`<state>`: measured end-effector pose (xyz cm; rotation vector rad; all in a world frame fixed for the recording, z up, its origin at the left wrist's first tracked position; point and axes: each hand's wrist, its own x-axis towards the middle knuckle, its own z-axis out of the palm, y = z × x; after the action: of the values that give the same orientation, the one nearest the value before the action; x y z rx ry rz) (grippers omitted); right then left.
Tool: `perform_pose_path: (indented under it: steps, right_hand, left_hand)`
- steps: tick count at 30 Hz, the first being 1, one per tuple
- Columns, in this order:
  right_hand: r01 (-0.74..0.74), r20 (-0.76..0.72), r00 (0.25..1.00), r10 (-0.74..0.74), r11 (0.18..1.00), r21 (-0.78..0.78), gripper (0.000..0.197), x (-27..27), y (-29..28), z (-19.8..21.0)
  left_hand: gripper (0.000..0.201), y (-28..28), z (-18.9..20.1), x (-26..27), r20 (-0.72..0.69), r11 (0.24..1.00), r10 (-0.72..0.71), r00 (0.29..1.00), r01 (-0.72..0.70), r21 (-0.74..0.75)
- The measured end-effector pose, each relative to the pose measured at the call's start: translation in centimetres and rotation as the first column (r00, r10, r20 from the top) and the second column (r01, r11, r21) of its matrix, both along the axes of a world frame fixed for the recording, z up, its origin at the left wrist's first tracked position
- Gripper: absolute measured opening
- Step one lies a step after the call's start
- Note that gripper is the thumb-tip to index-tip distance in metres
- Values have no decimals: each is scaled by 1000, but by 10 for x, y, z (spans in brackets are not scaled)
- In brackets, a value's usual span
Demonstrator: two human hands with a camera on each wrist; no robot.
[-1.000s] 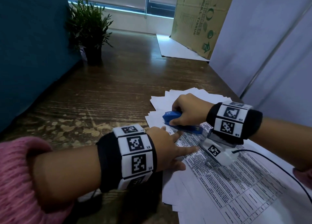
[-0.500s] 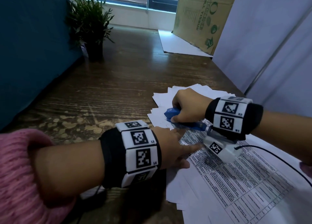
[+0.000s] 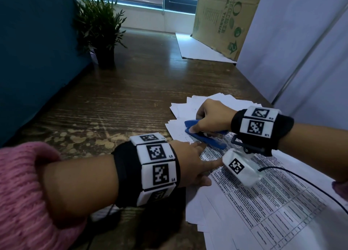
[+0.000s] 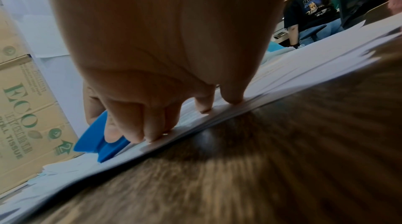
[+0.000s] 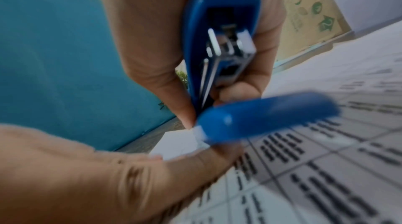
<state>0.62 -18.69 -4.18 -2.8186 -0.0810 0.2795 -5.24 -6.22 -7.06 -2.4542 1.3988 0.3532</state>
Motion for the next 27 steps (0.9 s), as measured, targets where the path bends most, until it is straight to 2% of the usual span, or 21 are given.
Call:
perform_pose_path:
  steps: [3,7,12,16,27]
  right_hand:
    - [-53,74,995,61,994,-96,24,-4,7,-3]
    - [-135,137,976,171,961,-242,21,-8,14,-2]
    - [-211,123,955,270,908,-362,33,-15,23,2]
    - [-157,118,974,196,948,-278,25,-8,18,1]
    - [50,-14,999,-50,999,-9,30,1,10,3]
  left_hand:
    - [58,0,-3,1,1,1000,4,1000,-4,-22]
    - [58,0,-4,1,0,1000,10,1000,-10,-7]
    - [58,0,-5,1,23,1000,-4,1000,4,-5]
    - [58,0,-2,0,3,1000,13,1000,-13,-4]
    - [56,-2,2,1,-24,999,28,999,-27,29]
